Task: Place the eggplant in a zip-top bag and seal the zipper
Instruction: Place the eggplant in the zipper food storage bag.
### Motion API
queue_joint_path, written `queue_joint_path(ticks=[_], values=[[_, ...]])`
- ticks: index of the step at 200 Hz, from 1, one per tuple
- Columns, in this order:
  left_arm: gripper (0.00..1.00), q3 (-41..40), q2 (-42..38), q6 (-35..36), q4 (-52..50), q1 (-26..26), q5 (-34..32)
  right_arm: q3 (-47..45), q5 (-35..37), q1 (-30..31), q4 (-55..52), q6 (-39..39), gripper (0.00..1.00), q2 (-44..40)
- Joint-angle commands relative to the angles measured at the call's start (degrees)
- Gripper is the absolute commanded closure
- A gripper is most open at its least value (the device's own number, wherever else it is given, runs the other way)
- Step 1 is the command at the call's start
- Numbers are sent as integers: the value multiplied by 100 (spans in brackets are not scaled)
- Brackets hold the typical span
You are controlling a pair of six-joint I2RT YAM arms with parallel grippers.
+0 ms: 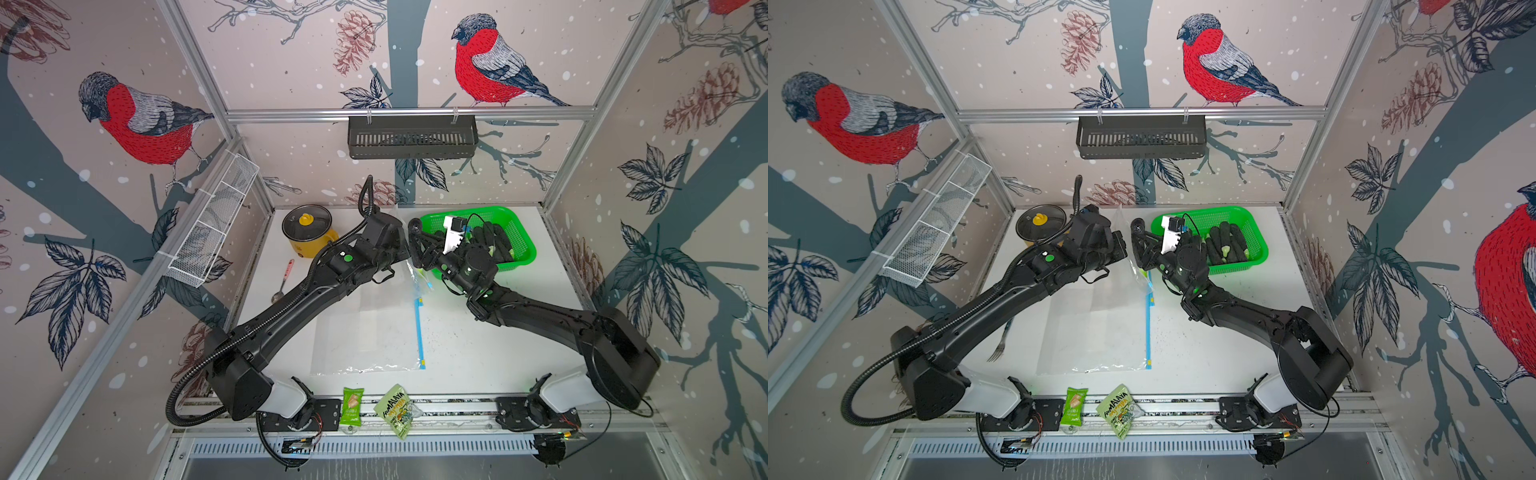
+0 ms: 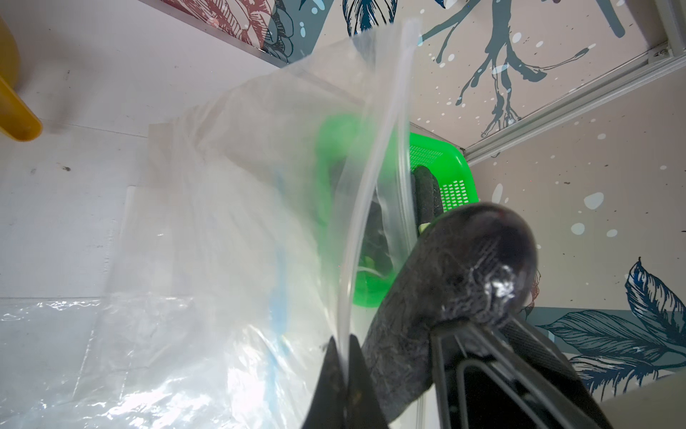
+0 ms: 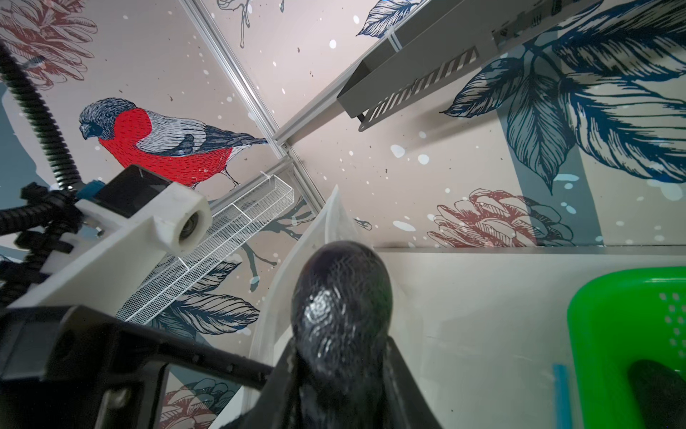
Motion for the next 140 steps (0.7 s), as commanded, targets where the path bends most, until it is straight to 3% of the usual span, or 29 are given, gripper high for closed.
queue_joint_path(ticks=[1, 26, 83, 140], values=[[100, 62, 1, 32, 168, 1, 33, 199, -101, -15, -378, -356, 75, 73], [100, 69, -16, 32, 150, 22, 17, 426, -390, -76, -719, -534, 69, 123], [100, 61, -155, -14, 62, 49, -89, 783, -1617, -703, -1304, -441, 44, 86], [100, 16, -89, -32, 158, 84, 17, 1054, -1982, -824, -1950, -753, 41, -166]])
